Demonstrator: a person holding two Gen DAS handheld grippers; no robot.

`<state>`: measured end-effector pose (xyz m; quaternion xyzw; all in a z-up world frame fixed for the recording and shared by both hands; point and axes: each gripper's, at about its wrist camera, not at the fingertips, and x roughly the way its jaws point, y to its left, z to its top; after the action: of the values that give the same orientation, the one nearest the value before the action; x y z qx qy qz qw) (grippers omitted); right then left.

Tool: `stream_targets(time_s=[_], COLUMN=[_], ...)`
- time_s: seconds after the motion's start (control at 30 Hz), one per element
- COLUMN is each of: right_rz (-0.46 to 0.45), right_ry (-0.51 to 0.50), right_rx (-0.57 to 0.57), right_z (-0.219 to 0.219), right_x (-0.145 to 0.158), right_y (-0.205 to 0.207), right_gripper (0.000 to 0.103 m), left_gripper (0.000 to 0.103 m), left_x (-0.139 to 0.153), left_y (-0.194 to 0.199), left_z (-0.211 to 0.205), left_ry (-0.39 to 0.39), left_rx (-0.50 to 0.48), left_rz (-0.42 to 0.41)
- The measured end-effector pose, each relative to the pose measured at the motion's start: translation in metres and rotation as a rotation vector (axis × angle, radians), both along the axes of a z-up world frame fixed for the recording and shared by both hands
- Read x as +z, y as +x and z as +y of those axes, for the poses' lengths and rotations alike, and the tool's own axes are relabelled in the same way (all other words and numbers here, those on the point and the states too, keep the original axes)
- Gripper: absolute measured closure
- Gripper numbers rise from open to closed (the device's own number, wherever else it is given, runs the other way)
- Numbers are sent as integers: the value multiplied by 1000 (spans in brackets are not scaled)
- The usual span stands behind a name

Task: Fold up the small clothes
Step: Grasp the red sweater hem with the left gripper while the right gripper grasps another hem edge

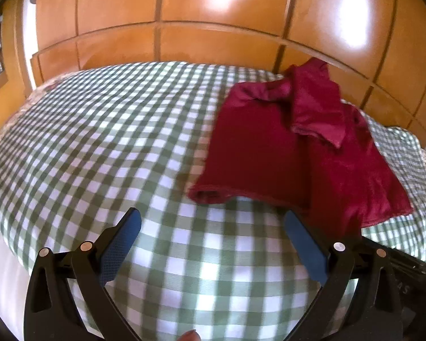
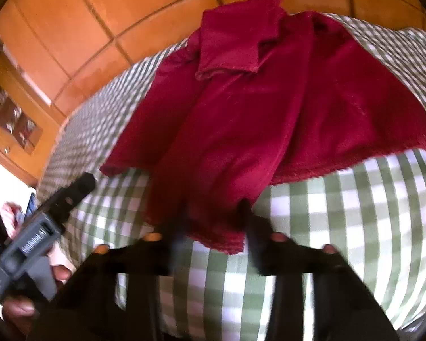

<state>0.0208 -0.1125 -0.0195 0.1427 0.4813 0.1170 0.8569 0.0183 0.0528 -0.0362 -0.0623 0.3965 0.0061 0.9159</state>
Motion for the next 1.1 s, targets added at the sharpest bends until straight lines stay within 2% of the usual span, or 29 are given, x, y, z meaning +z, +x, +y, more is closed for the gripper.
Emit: stream_targets(time_s=[0.03,0.07,0.13,0.23,0.37,0.43,0.47,0.5,0.6,0.67,0.7,0.77,0.8,0.9,0.97,1.0,1.07,1.1], right_rz=[-7,-28,-82,-159,-219,-226,-228,-221,-179,-154,-162,-164,-151,-93,-42,-29,3,11], right_ry=[-3,-23,-93,-197,-362,-414,-455,-473,-486,-408,-348,-341,-312,-220,-69,-36,-38,-42], right_rx=[11,21,22,-47,-255,-356,-415,-502,-625,-657,-645,-613,-574,-463,-400,-383,-336,-331], right_z=[-2,-9,-23,-64,-154,-193,-213,-246,-300,-322,-326,-318,-311,-282,-263,-254,-229,-221], right_x=[4,12,28,53,83,92,96,102,106,106,104,96,83,53,28,19,-1,-7], right_y=[0,-1,-5,-4,23,40,48,64,93,99,95,84,70,41,20,16,15,17], right_gripper=[96,97,98,99,100,103,103,103,103,103,99,68,44,44,43,43,43,46], left_gripper=[3,3,3,3,4,8,15,20,21,26,26,26,26,26,26,28,35,38], left_x=[-1,-2,-3,-7,-9,-10,-10,-11,-17,-21,-21,-25,-28,-33,-34,-34,-36,-37], left_y=[1,2,3,9,17,23,27,30,46,58,61,70,75,83,87,88,90,91], left_z=[4,7,12,18,18,15,13,12,9,9,10,14,17,20,17,16,10,7], left_ry=[1,3,0,-14,-43,-46,-46,-49,-70,-93,-96,-116,-141,-171,-170,-174,-176,-166], left_rx=[5,13,12,8,-14,-35,-47,-53,-72,-76,-73,-58,-57,-53,-72,-79,-102,-109], left_rz=[6,7,11,27,34,39,48,55,94,119,120,129,142,156,152,153,162,162])
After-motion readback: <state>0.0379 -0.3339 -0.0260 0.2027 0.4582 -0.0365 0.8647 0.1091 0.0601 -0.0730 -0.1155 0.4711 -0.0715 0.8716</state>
